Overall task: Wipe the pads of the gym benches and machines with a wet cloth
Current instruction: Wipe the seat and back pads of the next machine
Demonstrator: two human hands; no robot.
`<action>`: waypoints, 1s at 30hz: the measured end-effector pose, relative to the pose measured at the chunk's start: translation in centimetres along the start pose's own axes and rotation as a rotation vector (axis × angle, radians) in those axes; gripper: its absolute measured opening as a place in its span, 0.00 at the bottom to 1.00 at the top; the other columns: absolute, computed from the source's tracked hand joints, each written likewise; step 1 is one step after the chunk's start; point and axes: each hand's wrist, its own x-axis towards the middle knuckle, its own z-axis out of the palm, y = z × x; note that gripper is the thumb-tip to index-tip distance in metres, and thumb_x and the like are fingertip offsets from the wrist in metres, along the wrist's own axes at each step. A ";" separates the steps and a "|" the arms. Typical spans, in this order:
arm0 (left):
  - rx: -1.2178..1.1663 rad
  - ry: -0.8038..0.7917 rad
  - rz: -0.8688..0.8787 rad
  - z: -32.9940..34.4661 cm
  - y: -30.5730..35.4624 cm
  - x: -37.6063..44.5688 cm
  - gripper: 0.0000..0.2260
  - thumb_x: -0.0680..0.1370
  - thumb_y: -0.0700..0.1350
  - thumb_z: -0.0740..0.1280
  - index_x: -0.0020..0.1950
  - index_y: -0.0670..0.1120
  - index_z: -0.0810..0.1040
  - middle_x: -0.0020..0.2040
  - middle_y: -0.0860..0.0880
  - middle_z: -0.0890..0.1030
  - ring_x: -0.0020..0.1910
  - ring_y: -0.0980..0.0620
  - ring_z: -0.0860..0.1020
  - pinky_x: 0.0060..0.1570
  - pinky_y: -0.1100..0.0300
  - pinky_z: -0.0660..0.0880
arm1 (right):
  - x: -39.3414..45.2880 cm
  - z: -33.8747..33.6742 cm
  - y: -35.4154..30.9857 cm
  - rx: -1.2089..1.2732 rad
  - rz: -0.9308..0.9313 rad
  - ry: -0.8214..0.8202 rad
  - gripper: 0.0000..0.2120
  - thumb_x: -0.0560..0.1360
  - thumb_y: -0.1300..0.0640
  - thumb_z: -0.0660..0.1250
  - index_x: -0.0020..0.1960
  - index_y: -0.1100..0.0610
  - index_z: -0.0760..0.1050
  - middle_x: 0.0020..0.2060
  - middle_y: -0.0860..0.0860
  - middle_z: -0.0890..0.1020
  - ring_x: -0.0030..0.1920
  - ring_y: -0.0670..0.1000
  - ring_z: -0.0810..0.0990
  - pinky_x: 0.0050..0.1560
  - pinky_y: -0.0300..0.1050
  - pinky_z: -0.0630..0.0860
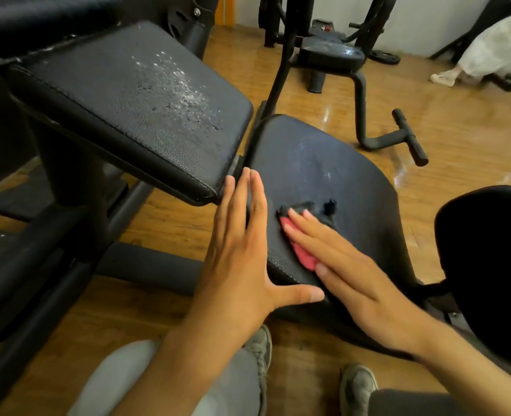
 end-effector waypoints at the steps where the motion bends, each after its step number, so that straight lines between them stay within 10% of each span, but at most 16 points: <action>1: 0.000 -0.007 0.007 -0.1 0.0 -0.1 0.67 0.60 0.78 0.67 0.82 0.51 0.32 0.82 0.55 0.31 0.79 0.57 0.28 0.75 0.62 0.34 | -2.5 0.1 -0.7 -0.006 0.020 -0.014 0.25 0.86 0.63 0.57 0.81 0.50 0.61 0.81 0.41 0.60 0.82 0.47 0.53 0.80 0.49 0.51; 13: -0.129 -0.170 0.016 -1.7 -1.2 0.3 0.71 0.60 0.64 0.80 0.79 0.56 0.25 0.80 0.61 0.29 0.77 0.66 0.29 0.71 0.73 0.34 | 5.9 0.3 1.4 -0.017 0.056 0.094 0.23 0.87 0.59 0.56 0.81 0.52 0.61 0.81 0.43 0.58 0.82 0.44 0.49 0.82 0.59 0.50; 18: -0.279 -0.168 0.020 -2.6 -2.1 0.4 0.70 0.61 0.58 0.82 0.80 0.57 0.27 0.83 0.62 0.38 0.81 0.64 0.39 0.81 0.58 0.48 | 2.2 2.3 -2.0 -0.026 -0.069 0.052 0.23 0.86 0.64 0.57 0.80 0.56 0.62 0.81 0.47 0.61 0.82 0.48 0.52 0.81 0.55 0.53; 27: -0.251 -0.165 -0.014 -2.7 -1.9 0.4 0.73 0.60 0.56 0.85 0.79 0.57 0.25 0.83 0.62 0.39 0.80 0.67 0.40 0.66 0.83 0.43 | 7.4 1.9 -1.0 -0.028 0.073 0.137 0.24 0.87 0.56 0.54 0.82 0.52 0.58 0.81 0.45 0.58 0.81 0.42 0.49 0.82 0.49 0.51; 30: -0.244 -0.165 -0.011 -2.7 -1.8 0.3 0.73 0.60 0.56 0.85 0.80 0.57 0.26 0.83 0.61 0.39 0.80 0.66 0.40 0.72 0.77 0.44 | 6.0 2.6 -2.2 -0.035 0.085 0.147 0.24 0.87 0.58 0.55 0.82 0.52 0.58 0.81 0.44 0.57 0.81 0.42 0.49 0.82 0.46 0.50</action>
